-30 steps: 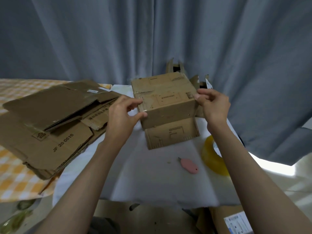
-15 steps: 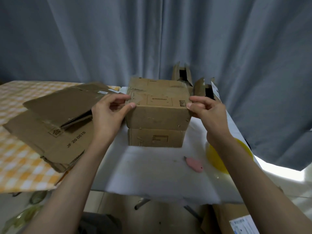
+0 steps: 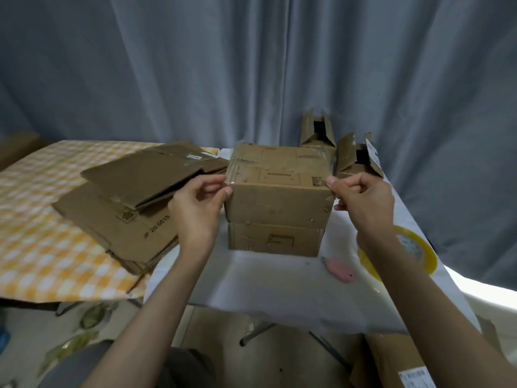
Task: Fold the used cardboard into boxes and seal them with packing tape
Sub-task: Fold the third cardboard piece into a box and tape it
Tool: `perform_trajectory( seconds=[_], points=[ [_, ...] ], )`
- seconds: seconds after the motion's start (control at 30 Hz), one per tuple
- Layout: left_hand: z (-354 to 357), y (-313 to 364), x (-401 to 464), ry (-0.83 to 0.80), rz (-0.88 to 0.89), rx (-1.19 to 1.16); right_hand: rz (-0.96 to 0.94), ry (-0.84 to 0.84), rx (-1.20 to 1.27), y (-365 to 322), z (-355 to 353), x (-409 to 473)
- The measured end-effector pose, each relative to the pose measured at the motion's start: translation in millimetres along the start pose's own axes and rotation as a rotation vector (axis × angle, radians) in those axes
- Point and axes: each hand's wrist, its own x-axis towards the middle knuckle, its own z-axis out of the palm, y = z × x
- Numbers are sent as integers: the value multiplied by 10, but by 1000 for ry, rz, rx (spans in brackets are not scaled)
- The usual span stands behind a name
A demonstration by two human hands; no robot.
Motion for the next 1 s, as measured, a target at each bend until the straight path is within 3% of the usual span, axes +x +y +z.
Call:
perform_trajectory(
  seconds=[0.27, 0.4, 0.57, 0.73, 0.87, 1.0],
  points=[
    [-56, -53, 48, -52, -51, -82, -128, 52, -65, 39, 6, -65],
    [-116, -74, 146, -132, 47, 28, -193, 24, -84, 71, -16, -67],
    [-228, -133, 350, -282, 64, 16, -126, -189, 0, 100, -195, 47],
    [-227, -142, 340, -333, 267, 142, -154, -157, -59, 128, -229, 84],
    [-228, -83, 317, -354, 371, 161, -285, -109, -171, 139, -185, 63],
    [-277, -46, 350, -410, 375, 158, -369, -113, -195, 122, -169, 55]
  ],
)
